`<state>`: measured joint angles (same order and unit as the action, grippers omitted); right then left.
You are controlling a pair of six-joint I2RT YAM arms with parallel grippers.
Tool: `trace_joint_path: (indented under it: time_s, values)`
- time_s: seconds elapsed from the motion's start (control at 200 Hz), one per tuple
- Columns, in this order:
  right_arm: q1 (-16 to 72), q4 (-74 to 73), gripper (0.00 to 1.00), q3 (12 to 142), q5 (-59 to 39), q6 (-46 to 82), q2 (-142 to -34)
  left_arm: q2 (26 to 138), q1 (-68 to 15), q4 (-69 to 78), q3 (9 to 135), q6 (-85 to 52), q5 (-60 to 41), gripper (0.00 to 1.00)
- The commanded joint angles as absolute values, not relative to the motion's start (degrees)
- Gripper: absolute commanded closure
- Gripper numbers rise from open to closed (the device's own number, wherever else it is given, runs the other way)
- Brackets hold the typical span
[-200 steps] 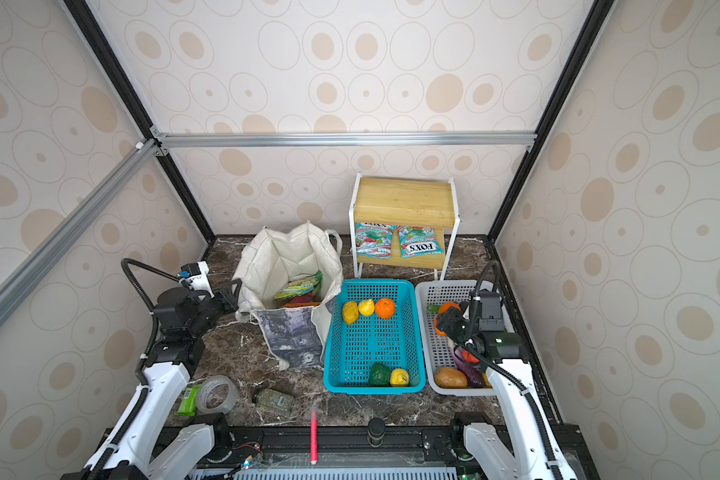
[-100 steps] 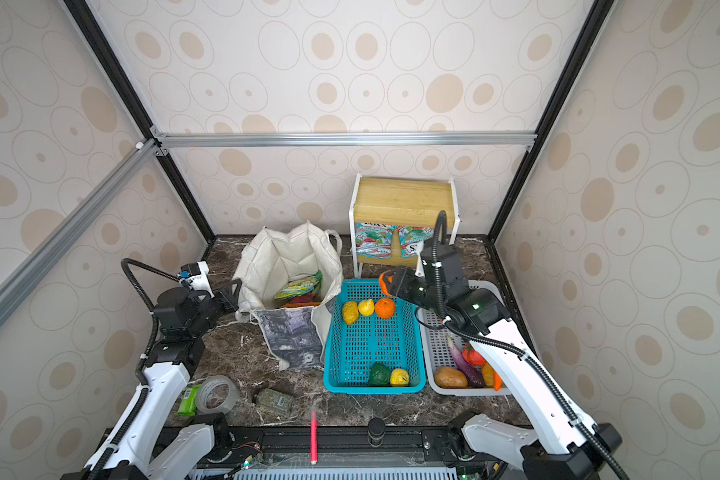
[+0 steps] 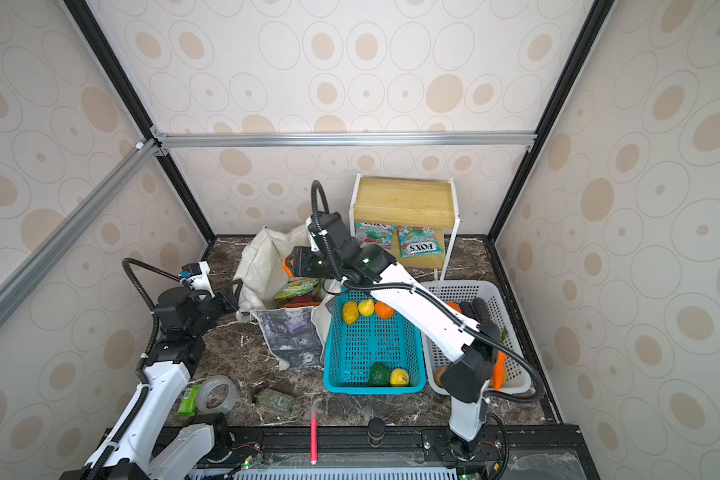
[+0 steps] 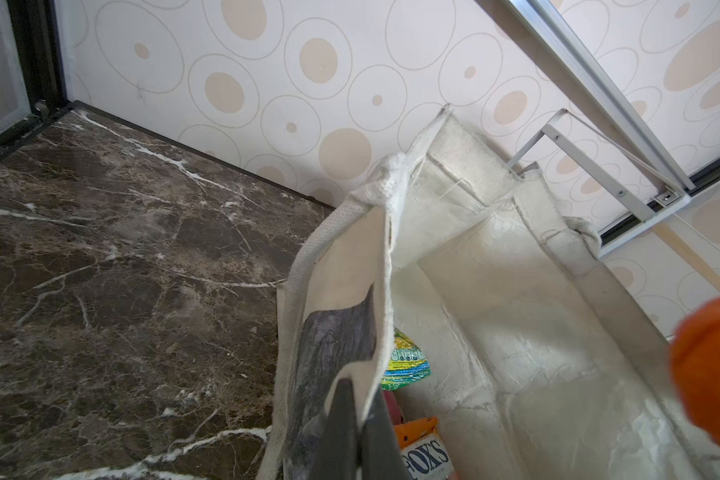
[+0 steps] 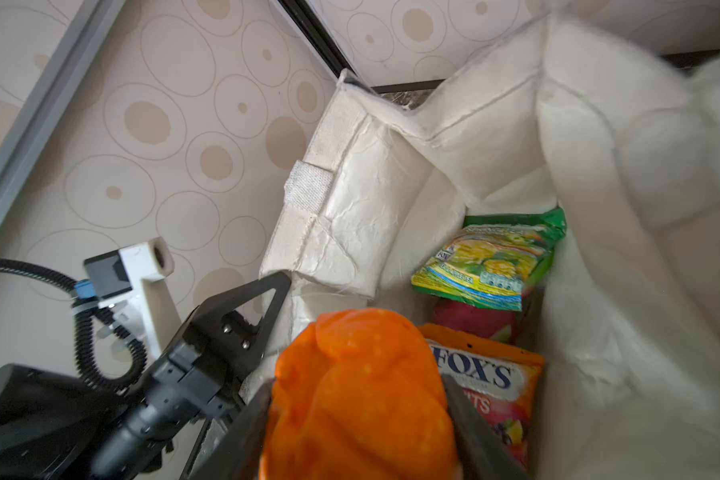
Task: Place the food into the grocery bag and tie it
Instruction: 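Carry the orange pepper with the right gripper over the teal basket into the tote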
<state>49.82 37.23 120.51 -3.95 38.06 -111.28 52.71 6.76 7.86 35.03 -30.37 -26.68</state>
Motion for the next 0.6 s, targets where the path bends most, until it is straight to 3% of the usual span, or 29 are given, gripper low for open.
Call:
trace_joint_path:
  time_s: [0.0,0.205,0.37,0.595]
  values:
    - [50.2,44.8,0.45,128.0,-0.5,35.4,-120.0,52.7,7.1,9.4,35.2,-30.5,-28.5,1.0]
    - [50.8,51.7,0.45,138.5,3.1,35.2,-134.0,52.4,7.3,9.5,35.1,-30.6,-28.6,1.0]
    - [51.6,51.7,0.43,135.6,6.8,34.5,-135.8,52.6,7.2,9.7,35.1,-30.7,-28.6,1.0]
    - [51.6,53.5,0.3,134.1,7.9,34.5,-137.4,52.7,7.3,9.8,35.1,-30.8,-28.4,1.0]
